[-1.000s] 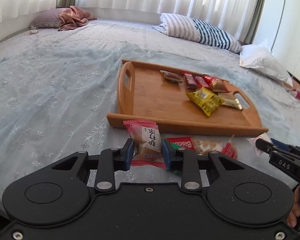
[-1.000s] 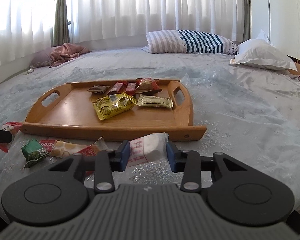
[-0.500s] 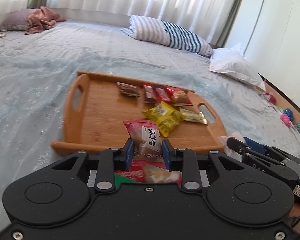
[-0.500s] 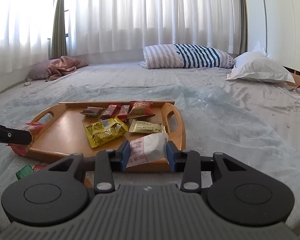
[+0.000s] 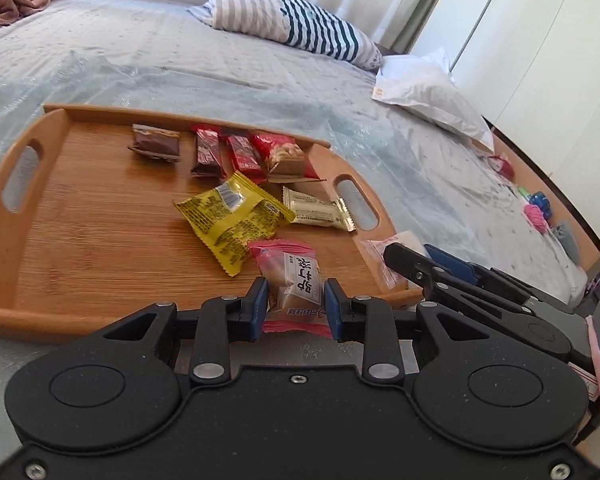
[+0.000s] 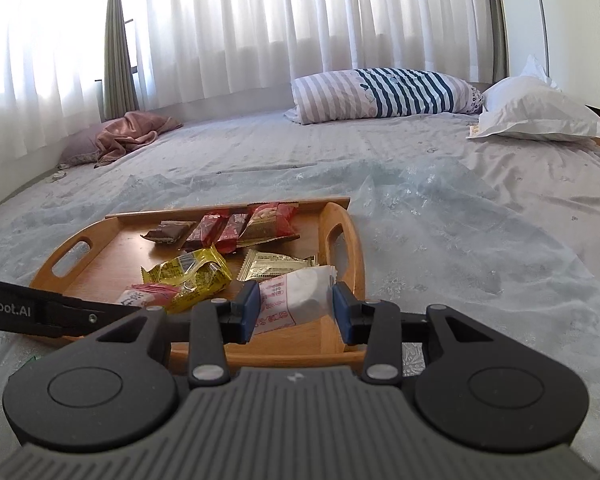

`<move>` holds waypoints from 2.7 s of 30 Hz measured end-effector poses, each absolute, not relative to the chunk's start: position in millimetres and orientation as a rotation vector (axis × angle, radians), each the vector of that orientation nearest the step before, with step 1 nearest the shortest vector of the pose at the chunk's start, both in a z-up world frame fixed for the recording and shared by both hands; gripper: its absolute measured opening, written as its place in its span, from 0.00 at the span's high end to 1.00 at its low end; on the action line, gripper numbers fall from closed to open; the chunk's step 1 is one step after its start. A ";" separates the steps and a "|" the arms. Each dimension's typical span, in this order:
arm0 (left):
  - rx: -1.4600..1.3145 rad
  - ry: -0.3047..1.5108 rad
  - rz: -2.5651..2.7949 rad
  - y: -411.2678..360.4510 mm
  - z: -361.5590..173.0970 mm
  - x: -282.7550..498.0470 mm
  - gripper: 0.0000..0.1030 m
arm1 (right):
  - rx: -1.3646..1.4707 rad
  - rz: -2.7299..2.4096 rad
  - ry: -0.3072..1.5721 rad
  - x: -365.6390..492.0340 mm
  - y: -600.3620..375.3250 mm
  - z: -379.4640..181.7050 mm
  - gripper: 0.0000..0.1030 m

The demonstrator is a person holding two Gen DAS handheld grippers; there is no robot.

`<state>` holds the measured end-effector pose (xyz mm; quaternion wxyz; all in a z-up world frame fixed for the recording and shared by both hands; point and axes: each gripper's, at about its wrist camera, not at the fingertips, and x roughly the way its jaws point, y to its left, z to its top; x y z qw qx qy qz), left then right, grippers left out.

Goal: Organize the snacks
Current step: 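Carry both pastry bags over the tray, then lower both pastry bags onto the tray and open both tools, then withdraw both tools and move them over the green pack and Biscoff pack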

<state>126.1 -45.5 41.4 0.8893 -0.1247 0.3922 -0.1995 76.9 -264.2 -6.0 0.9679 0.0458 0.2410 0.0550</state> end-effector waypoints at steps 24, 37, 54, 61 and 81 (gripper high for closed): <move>-0.252 0.838 -0.319 -58.6 12.6 169.6 0.73 | 0.092 0.142 0.549 111.0 -254.2 -31.9 0.55; -0.230 0.834 -0.317 -62.6 13.4 168.6 0.73 | 0.089 0.172 0.553 110.4 -249.3 -35.8 0.55; -0.166 0.775 -0.274 -52.5 33.1 145.3 0.43 | 0.070 0.166 0.508 93.0 -248.2 -25.0 0.29; -0.093 0.722 -0.231 -32.9 47.4 113.7 0.21 | 0.034 0.206 0.471 69.4 -243.2 -20.2 0.16; -0.052 0.776 -0.167 22.9 27.8 47.8 0.14 | -0.003 0.539 0.450 18.9 -217.5 -29.8 0.00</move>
